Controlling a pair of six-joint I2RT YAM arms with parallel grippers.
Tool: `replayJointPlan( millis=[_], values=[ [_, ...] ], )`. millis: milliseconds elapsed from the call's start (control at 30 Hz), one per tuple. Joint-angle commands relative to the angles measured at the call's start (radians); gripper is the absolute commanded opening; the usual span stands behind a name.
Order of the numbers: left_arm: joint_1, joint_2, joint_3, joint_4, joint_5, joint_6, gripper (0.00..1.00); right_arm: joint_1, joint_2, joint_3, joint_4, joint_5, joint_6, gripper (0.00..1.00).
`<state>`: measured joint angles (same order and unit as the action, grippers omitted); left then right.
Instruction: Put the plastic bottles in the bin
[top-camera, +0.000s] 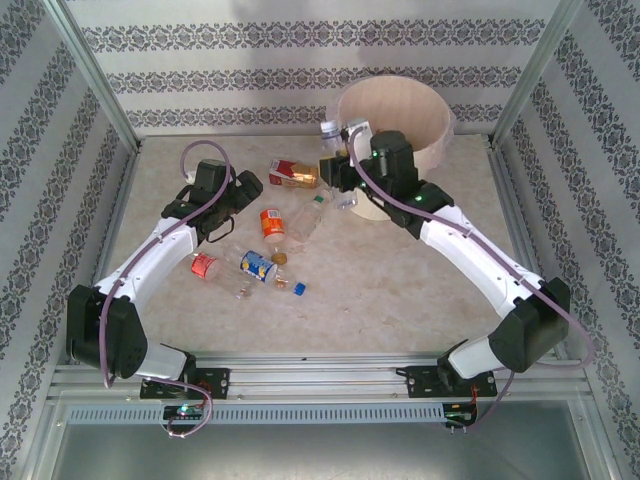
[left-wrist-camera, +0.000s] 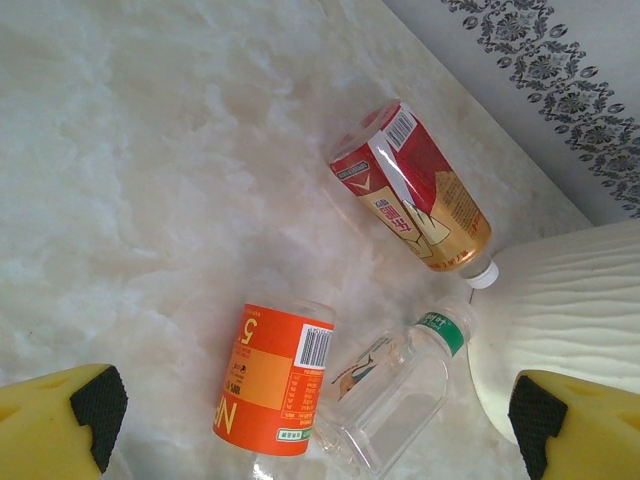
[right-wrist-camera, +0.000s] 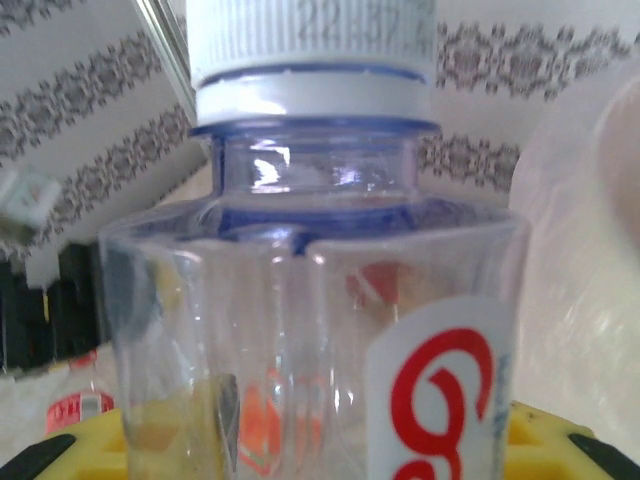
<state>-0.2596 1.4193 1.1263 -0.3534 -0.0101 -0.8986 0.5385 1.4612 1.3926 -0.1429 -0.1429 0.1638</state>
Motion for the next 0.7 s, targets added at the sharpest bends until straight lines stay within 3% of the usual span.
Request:
replayJointPlan(
  millis=[0, 300, 667],
  values=[
    [0.013, 0.001, 0.034, -0.03, -0.001, -0.005, 1.0, -0.035, 0.001, 0.083, 0.053, -0.024, -0.043, 0.43],
    [0.013, 0.002, 0.037, -0.038, -0.004, -0.003, 1.0, -0.171, 0.031, 0.162, 0.125, 0.034, 0.058, 0.44],
    [0.014, 0.001, 0.037, -0.045, 0.001, 0.003, 1.0, -0.341, 0.165, 0.381, -0.097, 0.171, 0.015, 0.45]
  ],
)
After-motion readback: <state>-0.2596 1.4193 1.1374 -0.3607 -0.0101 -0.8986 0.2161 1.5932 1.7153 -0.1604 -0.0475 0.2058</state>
